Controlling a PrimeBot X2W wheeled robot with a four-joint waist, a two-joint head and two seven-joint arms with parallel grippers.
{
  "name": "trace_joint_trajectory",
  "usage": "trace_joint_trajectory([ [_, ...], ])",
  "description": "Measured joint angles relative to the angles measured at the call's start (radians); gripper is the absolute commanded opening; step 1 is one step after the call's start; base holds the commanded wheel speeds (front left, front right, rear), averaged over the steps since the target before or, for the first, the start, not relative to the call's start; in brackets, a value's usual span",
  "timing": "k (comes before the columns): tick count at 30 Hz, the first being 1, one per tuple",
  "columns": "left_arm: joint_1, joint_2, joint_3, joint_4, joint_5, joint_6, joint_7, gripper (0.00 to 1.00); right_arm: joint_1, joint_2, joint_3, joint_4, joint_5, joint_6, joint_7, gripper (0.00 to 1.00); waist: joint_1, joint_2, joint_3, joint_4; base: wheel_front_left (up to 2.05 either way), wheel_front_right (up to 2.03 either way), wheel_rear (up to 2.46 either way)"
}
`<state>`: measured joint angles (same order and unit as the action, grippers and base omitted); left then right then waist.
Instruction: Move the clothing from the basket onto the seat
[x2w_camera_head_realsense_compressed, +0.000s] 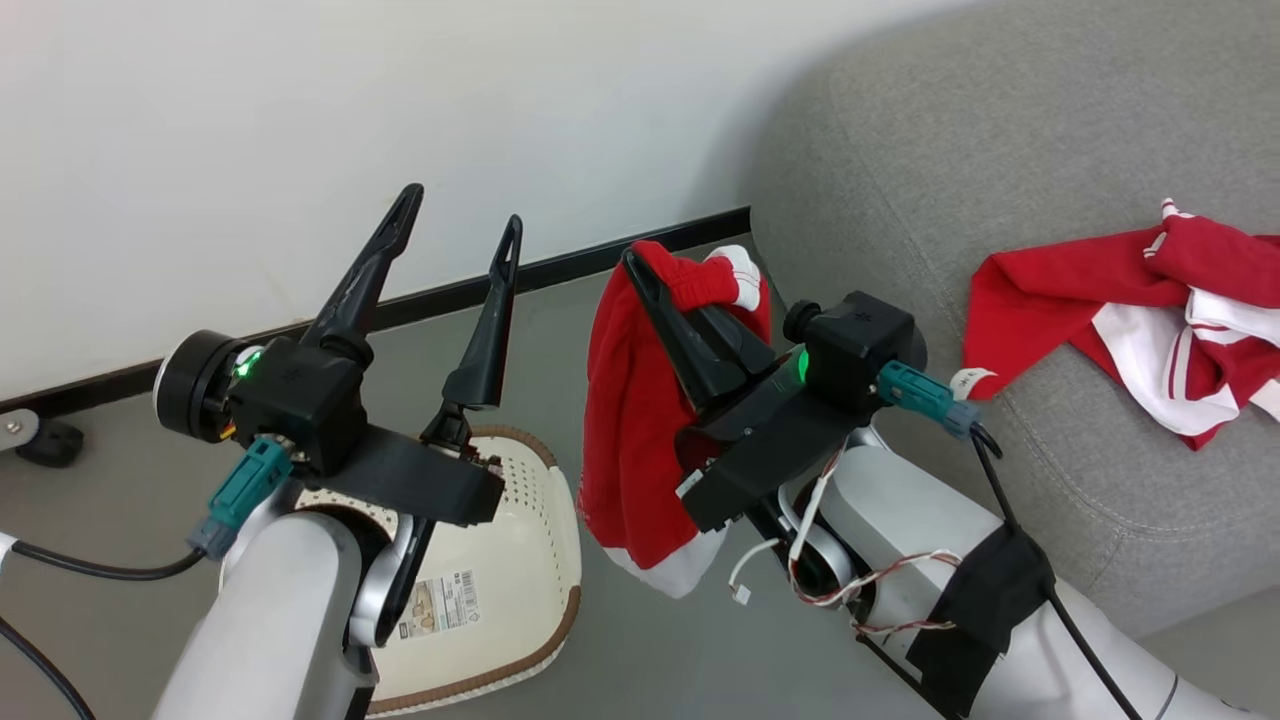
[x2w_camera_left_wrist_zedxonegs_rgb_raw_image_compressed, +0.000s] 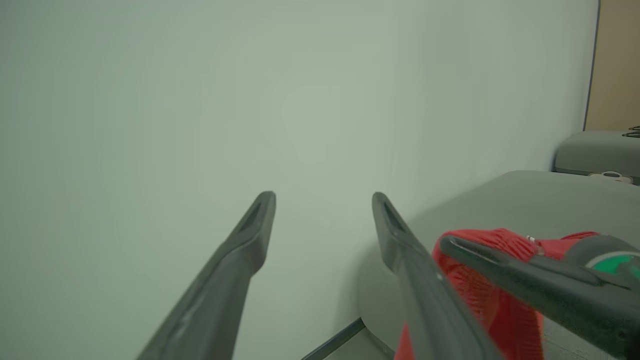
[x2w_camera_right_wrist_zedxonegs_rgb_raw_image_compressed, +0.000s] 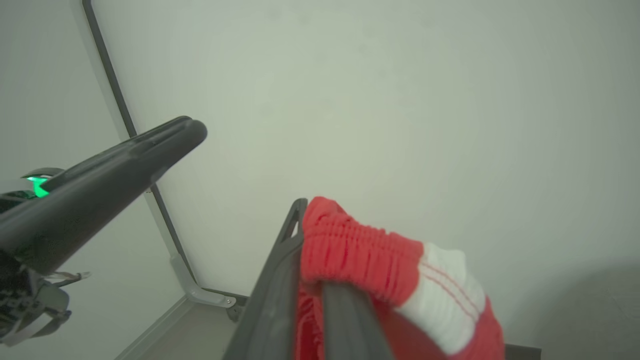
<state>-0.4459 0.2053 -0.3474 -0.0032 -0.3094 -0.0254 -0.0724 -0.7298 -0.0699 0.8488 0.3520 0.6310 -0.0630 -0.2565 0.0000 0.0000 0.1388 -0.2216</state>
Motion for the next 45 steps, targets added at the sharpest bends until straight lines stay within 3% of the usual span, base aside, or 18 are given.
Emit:
trace_joint_trajectory([
  [45, 0.024, 0.019, 0.006, 0.017, 0.003, 0.007, -0.017, 1.0, 0.071, 0.001, -0.082, -0.055, -0.072, 0.01, 0.0, 0.0, 0.0, 0.0001, 0.005, -0.263, 0.0, 0.0, 0.0],
])
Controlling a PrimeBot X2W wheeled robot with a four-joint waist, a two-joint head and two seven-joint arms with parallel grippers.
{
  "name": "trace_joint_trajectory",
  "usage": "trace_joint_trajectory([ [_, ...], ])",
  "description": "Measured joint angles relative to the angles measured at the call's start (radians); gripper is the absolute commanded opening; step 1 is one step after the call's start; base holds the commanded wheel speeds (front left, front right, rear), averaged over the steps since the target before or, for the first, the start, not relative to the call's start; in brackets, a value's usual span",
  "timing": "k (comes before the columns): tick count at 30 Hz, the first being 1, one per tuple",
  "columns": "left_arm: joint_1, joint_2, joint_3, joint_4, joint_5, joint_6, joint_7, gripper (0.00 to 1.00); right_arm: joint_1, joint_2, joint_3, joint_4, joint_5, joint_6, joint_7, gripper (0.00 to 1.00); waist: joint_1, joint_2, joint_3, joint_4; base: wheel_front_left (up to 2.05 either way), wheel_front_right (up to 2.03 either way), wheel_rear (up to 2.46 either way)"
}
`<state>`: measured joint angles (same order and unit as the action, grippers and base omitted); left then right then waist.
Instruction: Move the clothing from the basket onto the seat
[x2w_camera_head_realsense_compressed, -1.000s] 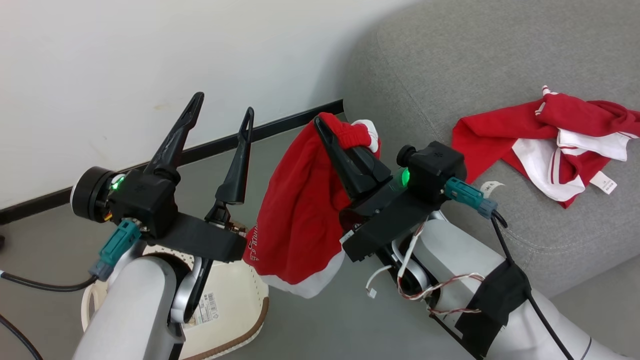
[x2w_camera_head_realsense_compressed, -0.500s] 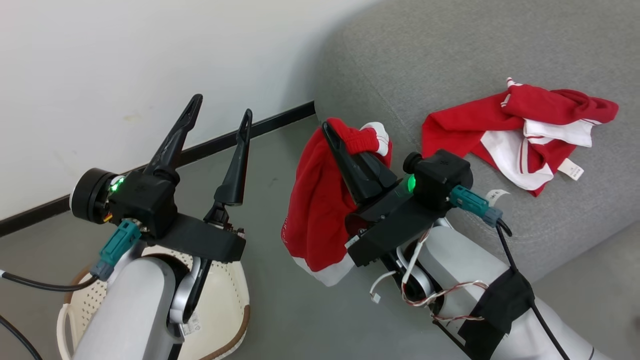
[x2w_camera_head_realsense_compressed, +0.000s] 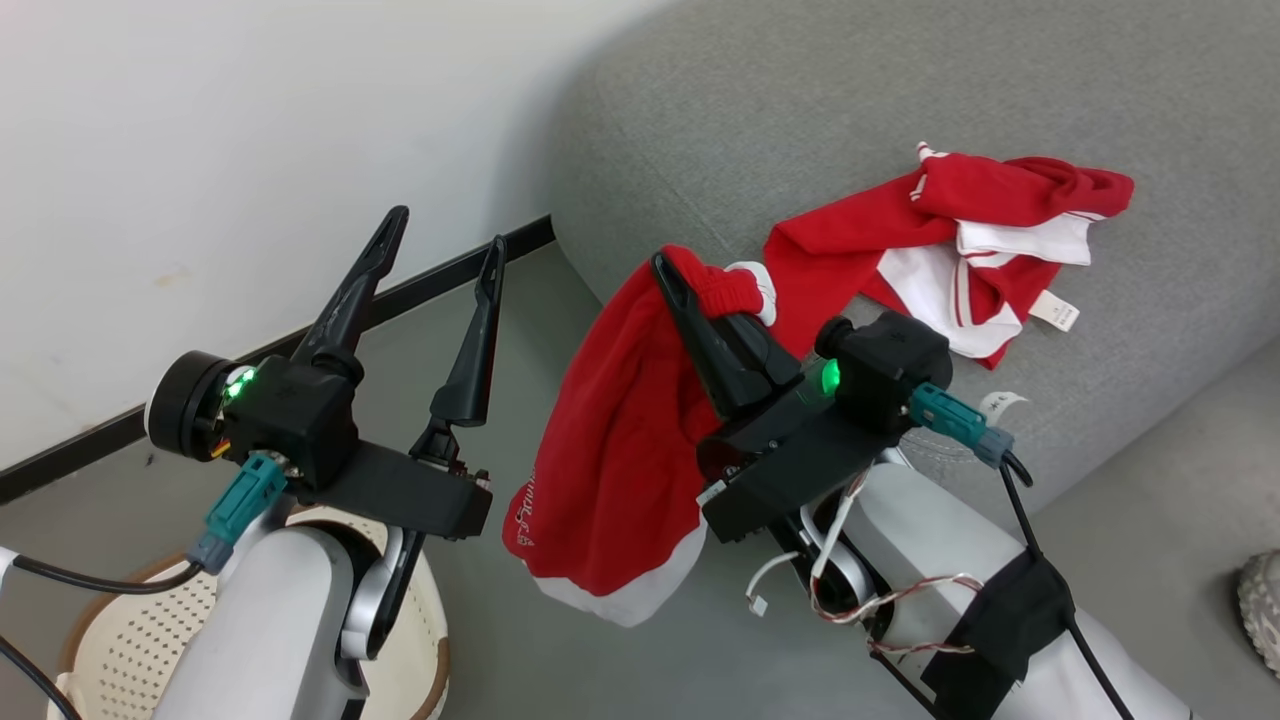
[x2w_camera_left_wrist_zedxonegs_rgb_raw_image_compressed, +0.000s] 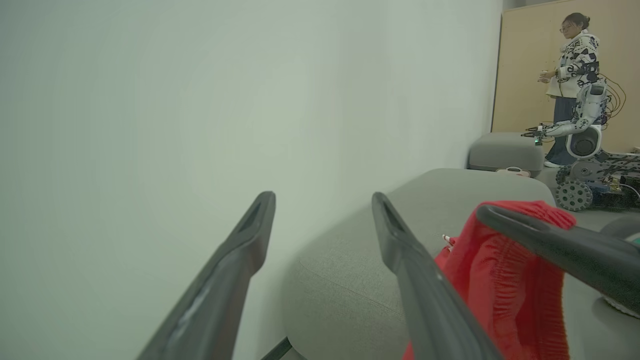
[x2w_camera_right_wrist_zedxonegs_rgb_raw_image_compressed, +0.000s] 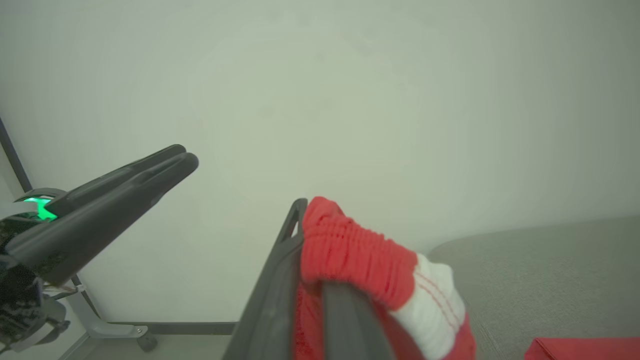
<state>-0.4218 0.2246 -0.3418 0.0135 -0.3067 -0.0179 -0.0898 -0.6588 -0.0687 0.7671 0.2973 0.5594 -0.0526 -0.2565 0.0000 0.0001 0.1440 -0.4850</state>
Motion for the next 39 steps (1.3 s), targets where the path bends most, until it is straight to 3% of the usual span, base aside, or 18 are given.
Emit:
trace_joint_trajectory([
  [9, -0.009, -0.014, -0.028, 0.008, 0.0, -0.005, 0.002, 1.0, 0.04, -0.006, -0.05, -0.036, -0.026, 0.0, 0.0, 0.0, 0.0, 0.0, 0.018, -0.041, 0.0, 0.0, 0.0],
  [25, -0.045, -0.023, -0.038, 0.039, 0.0, -0.026, 0.009, 1.0, 0.06, -0.013, -0.109, -0.073, -0.067, -0.002, 0.0, 0.0, 0.0, -0.0001, 0.047, -0.048, 0.0, 0.0, 0.0],
  [39, -0.048, -0.008, -0.037, 0.035, 0.0, -0.026, 0.009, 1.0, 0.019, -0.09, -0.242, -0.089, -0.103, -0.009, 0.0, 0.0, 0.0, 0.0, 0.09, -0.052, 0.0, 0.0, 0.0],
])
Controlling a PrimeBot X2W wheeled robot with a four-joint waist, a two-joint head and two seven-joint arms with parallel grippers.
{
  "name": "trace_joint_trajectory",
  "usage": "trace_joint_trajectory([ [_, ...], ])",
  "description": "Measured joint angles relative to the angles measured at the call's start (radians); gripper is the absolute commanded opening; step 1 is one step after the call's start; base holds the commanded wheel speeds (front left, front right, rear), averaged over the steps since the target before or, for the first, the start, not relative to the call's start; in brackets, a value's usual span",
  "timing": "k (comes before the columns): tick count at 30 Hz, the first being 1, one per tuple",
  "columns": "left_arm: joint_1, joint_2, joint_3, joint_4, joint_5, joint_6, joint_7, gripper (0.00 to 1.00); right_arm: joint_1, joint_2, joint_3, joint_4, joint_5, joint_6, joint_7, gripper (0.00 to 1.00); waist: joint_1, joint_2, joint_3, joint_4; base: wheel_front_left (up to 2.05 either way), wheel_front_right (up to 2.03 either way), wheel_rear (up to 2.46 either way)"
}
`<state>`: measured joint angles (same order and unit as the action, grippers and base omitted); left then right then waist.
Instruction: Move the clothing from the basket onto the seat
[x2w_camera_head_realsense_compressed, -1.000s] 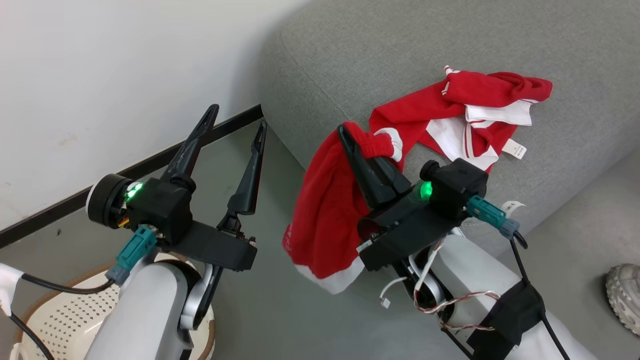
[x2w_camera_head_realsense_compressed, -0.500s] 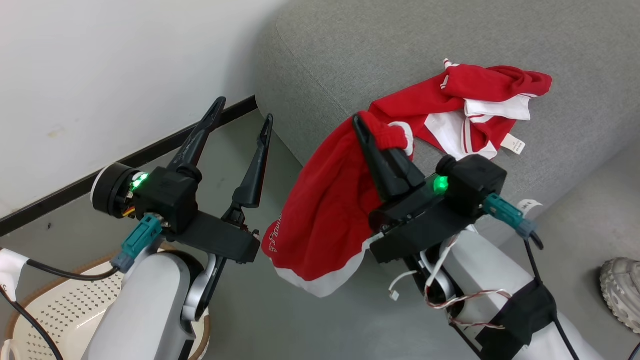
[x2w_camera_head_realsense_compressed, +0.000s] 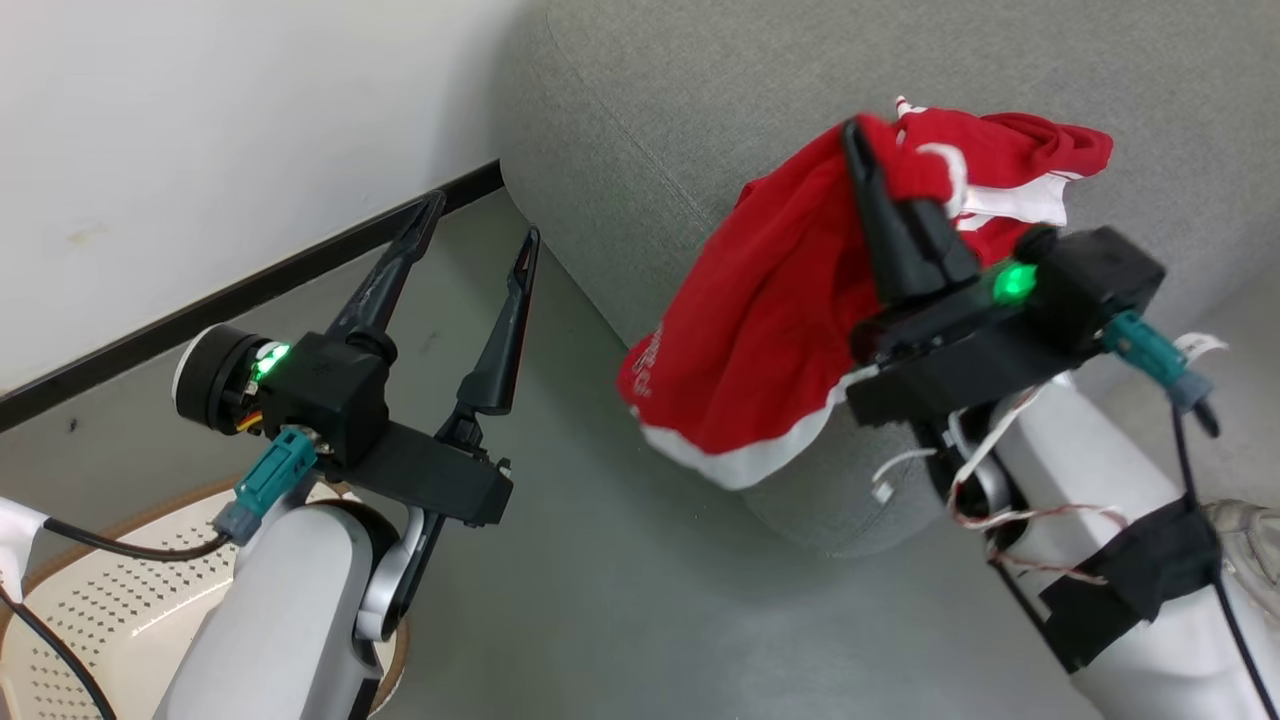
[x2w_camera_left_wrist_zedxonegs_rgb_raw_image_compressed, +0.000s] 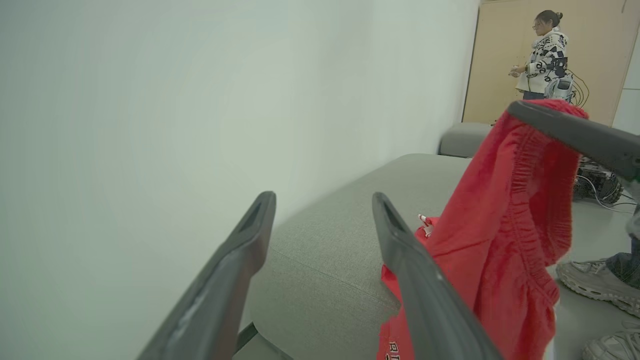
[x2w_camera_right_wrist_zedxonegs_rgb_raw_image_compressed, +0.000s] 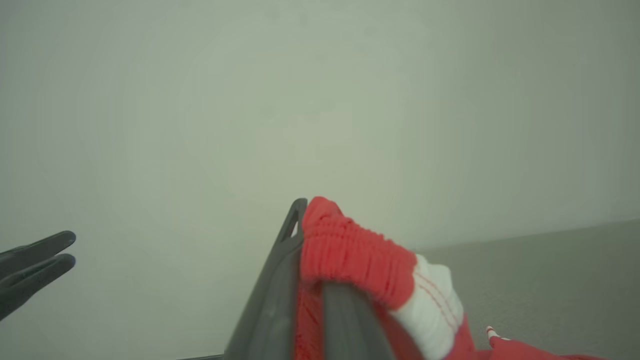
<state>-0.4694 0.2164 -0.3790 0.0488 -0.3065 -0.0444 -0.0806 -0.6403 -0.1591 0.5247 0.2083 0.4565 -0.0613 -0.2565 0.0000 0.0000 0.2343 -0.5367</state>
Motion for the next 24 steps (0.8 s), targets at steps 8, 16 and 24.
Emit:
trace_joint_trajectory([
  [8, -0.001, 0.012, 0.0, -0.007, 0.0, -0.001, 0.013, 1.0, -0.064, -0.063, -0.091, 0.026, -0.01, 0.0, 0.0, 0.0, 0.0, 0.0, 0.03, -0.002, 0.0, 0.0, 0.0],
  [16, -0.002, 0.034, 0.001, -0.028, 0.002, -0.001, 0.035, 1.0, -0.116, -0.098, -0.159, 0.077, -0.009, 0.0, 0.0, 0.0, 0.0, 0.0, 0.069, -0.003, 0.0, 0.0, 0.0],
  [24, -0.006, 0.052, -0.001, -0.06, 0.01, -0.008, 0.066, 1.0, -0.156, -0.138, -0.235, 0.118, 0.001, 0.001, 0.0, 0.0, 0.0001, 0.0, 0.123, -0.005, 0.0, 0.0, 0.0],
])
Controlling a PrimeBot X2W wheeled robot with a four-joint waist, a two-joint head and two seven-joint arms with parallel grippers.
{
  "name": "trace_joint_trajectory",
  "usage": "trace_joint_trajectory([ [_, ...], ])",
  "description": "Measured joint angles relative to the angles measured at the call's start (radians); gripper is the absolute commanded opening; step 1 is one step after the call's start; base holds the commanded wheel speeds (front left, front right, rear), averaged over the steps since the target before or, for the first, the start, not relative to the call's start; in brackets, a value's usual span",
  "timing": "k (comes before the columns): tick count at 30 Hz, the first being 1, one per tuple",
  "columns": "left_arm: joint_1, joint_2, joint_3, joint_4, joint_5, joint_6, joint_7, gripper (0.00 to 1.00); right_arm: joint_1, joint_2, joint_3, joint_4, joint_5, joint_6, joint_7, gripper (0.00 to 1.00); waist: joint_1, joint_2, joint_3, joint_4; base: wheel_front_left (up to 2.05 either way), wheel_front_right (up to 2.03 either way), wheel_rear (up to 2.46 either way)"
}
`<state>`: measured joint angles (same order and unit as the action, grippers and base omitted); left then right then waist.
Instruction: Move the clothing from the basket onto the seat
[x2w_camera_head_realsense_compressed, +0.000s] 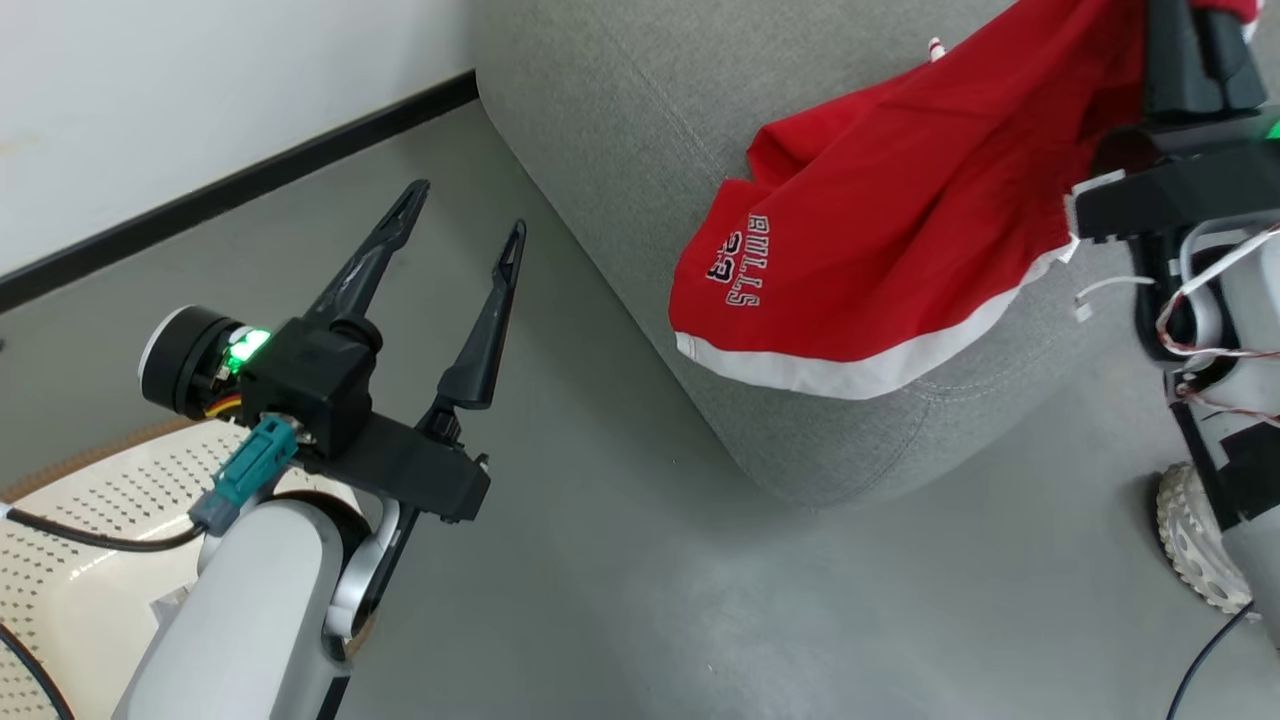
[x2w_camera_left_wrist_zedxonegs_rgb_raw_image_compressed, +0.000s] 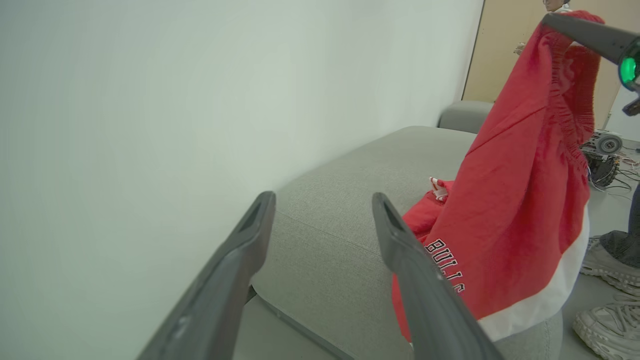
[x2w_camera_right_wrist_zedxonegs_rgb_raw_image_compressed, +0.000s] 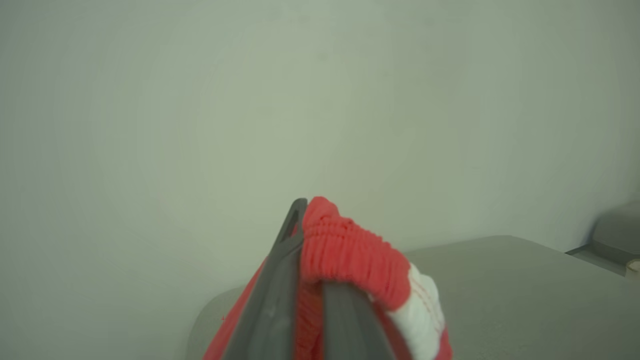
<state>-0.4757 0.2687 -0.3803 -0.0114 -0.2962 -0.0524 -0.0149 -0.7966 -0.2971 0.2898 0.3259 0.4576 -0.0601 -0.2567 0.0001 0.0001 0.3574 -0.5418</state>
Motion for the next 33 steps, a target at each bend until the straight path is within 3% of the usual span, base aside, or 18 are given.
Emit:
trace_joint_trajectory([
  [33, -0.033, 0.063, -0.008, -0.061, 0.0, -0.019, 0.066, 1.0, -0.059, -0.08, -0.203, 0.076, -0.006, -0.021, 0.0, 0.0, 0.0, 0.0001, 0.227, 0.066, 0.0, 0.0, 0.0],
])
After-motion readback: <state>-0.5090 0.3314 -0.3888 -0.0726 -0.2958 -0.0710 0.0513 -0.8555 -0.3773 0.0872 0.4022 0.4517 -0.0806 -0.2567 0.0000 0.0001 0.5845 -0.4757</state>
